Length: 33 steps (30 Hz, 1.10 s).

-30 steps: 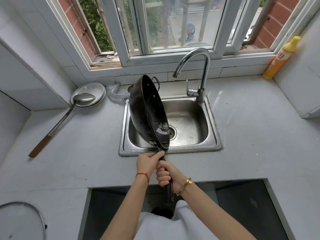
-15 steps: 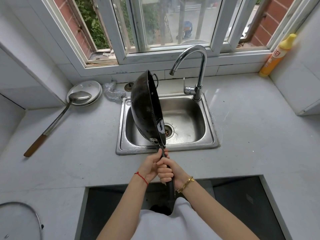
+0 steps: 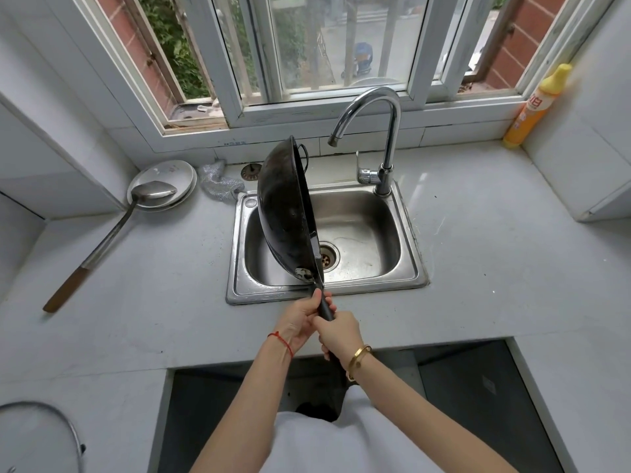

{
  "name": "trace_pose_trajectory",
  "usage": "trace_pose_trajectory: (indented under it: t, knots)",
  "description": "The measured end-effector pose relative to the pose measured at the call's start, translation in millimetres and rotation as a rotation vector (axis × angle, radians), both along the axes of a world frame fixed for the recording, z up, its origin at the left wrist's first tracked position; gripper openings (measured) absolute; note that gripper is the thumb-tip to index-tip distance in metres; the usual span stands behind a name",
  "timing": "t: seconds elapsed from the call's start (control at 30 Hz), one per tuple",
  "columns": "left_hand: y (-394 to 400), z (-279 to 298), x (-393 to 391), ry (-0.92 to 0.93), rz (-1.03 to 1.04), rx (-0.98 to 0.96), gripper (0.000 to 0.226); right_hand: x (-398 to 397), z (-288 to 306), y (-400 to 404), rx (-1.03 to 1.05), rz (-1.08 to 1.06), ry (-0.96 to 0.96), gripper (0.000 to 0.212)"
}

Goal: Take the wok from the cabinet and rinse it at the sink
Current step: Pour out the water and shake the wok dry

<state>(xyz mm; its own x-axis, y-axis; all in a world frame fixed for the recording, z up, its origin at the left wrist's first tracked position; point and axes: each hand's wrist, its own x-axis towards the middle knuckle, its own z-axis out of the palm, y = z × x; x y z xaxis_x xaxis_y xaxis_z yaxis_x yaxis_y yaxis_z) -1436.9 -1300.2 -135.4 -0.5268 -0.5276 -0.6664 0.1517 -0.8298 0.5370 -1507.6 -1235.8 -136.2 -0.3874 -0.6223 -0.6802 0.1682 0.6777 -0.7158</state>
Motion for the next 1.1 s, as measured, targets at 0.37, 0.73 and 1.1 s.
trace_pose_trajectory:
  t: [0.37,0.73,1.1]
  knots:
    - [-3,10,5,-0.210,-0.034,-0.347,0.023,-2,21,-1,-0.158,-0.006,-0.307,0.025]
    - [1,52,19,-0.198,0.087,-0.506,0.031,5,60,-2,-0.312,0.091,-0.344,0.018]
    - [17,52,24,-0.244,0.118,-0.531,0.030,14,59,9,-0.268,0.089,-0.399,0.021]
